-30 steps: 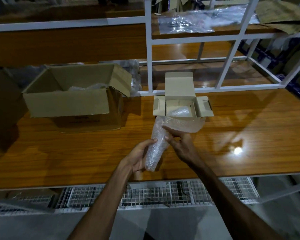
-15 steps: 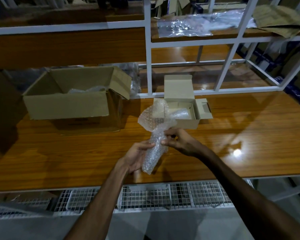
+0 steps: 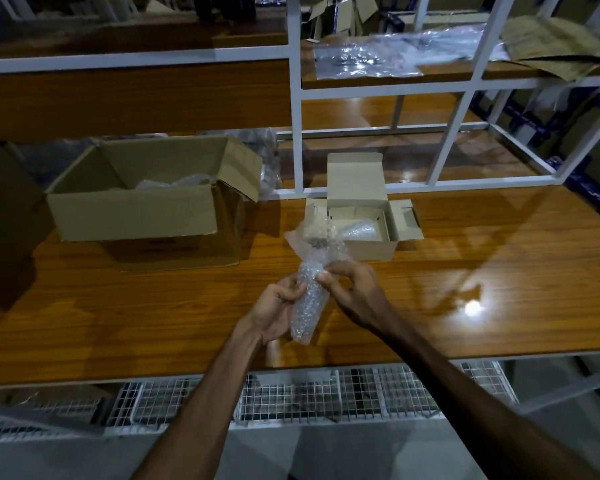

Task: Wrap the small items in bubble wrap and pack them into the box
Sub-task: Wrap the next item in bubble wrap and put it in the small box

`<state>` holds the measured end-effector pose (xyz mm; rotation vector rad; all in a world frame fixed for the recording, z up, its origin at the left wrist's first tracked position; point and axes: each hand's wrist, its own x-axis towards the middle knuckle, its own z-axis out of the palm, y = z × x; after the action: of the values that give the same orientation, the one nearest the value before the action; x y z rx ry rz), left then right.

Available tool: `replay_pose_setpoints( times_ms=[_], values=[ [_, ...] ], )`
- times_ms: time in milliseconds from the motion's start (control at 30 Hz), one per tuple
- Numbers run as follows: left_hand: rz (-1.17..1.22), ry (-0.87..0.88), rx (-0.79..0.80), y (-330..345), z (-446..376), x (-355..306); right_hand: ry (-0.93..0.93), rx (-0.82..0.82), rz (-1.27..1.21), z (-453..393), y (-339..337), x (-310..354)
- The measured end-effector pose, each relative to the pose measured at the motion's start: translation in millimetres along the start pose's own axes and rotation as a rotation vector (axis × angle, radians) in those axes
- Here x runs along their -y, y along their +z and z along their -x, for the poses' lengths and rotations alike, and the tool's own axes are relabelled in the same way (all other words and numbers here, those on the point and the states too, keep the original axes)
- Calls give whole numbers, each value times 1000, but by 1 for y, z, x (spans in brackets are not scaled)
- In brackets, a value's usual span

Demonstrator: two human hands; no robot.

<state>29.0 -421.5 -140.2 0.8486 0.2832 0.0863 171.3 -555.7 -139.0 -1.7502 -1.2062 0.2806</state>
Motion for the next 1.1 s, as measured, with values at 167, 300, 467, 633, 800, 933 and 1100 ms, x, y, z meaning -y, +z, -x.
replay_pose_setpoints(
  times_ms=[167, 300, 467, 633, 800, 933, 1100],
  values=[
    [46, 21, -2, -5, -2, 4, 35, -131, 138, 3, 7, -1],
    [36, 33, -11, -5, -2, 6, 27, -132, 146, 4, 1, 5],
    [24, 52, -33, 1, -4, 9, 26, -86, 290, 3, -2, 7],
    [-4, 62, -7, 2, -12, 12, 5, -147, 325, -1, -3, 13],
    [-11, 95, -10, 6, -18, 15, 287, -200, 21, -12, 5, 10],
    [-15, 114, -44, 10, -17, 13, 380, -229, -246, -17, -4, 22],
    [-3, 111, -61, 10, -16, 14, 403, -23, -257, -17, -11, 22]
  ],
)
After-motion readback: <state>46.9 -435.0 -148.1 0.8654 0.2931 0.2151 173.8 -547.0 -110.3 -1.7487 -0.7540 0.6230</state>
